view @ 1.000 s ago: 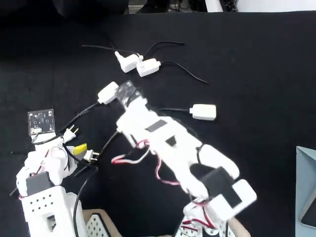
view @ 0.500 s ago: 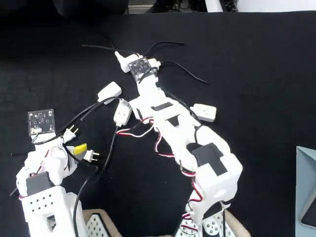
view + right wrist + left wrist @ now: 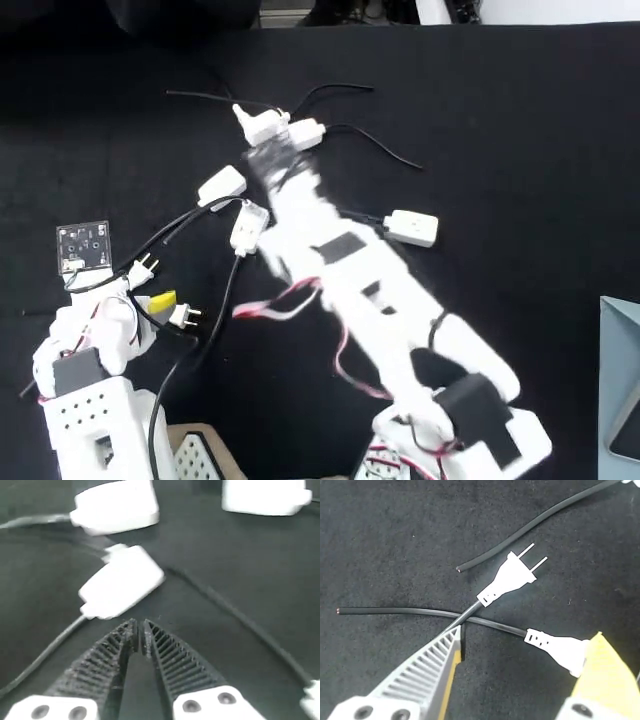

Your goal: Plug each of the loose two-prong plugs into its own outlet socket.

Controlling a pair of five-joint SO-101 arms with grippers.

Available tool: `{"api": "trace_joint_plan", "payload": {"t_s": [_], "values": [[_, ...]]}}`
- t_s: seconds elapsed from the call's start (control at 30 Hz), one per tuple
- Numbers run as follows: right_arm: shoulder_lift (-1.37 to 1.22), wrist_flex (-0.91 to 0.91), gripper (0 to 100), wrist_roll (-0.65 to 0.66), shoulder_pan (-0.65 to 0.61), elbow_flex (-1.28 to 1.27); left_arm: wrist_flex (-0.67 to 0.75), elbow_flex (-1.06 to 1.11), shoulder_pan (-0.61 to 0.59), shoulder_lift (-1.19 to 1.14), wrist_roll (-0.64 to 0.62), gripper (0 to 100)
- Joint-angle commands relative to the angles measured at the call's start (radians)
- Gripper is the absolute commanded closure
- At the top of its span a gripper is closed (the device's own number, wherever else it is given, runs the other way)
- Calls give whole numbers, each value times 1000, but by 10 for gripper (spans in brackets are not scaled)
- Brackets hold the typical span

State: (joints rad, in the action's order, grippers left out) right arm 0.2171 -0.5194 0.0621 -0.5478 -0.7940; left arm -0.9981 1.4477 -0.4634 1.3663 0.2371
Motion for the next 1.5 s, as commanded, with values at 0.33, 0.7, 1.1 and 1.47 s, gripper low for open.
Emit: {"api": "trace_joint_plan", "payload": {"t_s": [0.33,0.7,1.1,1.47], "values": [[-288,163,986,-28,-103,110,-6,-22,-2,8,-12,623],[-555,164,986,-29,86,421,-8,-22,-2,8,-12,623],[-346,155,986,-26,150,309,-2,-33,-2,8,-6,623],[335,-207,986,-23,232,-28,-64,-255,145,-118,97,618]]}}
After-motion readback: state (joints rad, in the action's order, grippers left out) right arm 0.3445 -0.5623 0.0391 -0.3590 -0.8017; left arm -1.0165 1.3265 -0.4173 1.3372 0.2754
